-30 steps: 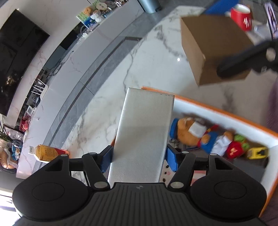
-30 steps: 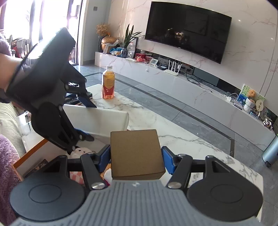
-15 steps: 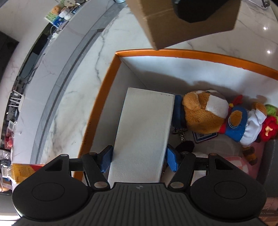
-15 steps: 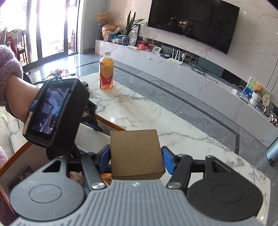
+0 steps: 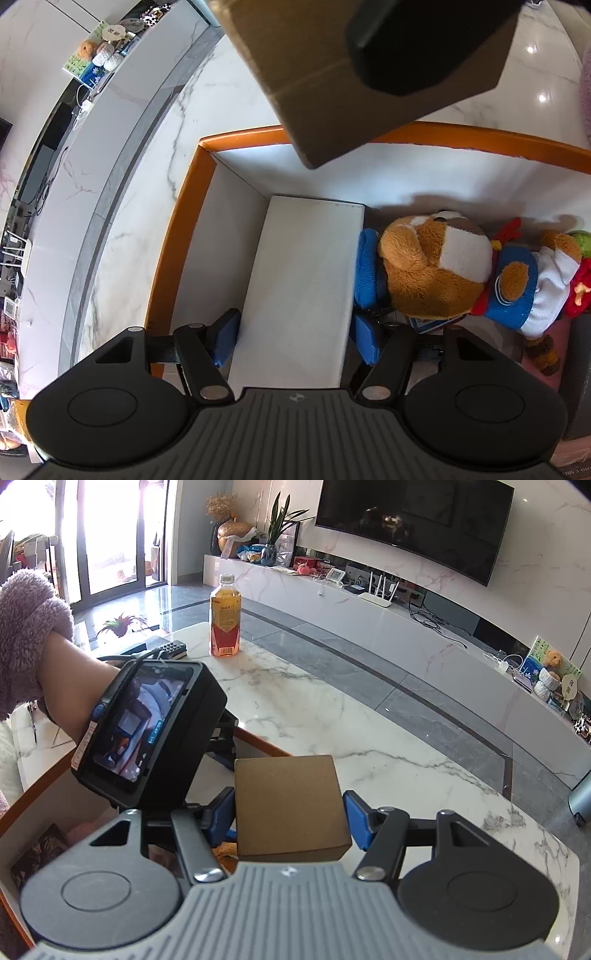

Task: Organize objects
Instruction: 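Lift both boxes and carry them over the orange box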

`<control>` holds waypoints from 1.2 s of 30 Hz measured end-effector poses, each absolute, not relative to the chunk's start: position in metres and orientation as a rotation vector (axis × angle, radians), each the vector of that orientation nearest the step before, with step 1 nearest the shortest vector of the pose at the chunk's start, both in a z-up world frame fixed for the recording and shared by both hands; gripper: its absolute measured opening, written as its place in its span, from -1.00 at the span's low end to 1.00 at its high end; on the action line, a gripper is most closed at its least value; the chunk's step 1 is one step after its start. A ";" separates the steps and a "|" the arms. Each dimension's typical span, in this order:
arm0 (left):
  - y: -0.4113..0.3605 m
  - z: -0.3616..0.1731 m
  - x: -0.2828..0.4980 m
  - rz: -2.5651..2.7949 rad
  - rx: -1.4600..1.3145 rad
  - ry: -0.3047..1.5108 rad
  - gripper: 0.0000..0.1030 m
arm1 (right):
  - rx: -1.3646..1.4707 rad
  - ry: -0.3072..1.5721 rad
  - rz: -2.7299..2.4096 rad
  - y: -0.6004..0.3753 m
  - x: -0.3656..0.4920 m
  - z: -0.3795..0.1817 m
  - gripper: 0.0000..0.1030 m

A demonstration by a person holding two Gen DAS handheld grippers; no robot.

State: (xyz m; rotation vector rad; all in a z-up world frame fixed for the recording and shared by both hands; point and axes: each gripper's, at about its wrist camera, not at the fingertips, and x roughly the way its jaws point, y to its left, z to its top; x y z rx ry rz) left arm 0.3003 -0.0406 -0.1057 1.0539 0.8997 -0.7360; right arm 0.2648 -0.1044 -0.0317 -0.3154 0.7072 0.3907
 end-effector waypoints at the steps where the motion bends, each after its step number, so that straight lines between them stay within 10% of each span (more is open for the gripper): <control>1: -0.040 -0.105 0.299 -0.735 1.050 0.896 0.46 | -0.313 0.710 0.392 -0.105 0.265 -0.032 0.24; 25: 0.013 -0.108 0.333 -0.290 0.709 1.460 0.33 | -0.319 0.708 0.400 -0.097 0.258 -0.029 0.25; 29: 0.019 -0.114 0.334 -0.317 0.646 1.475 -0.05 | -0.314 0.707 0.399 -0.100 0.258 -0.031 0.25; 36: 0.019 -0.110 0.324 -0.370 0.655 1.361 -0.14 | -0.317 0.717 0.407 -0.103 0.258 -0.036 0.25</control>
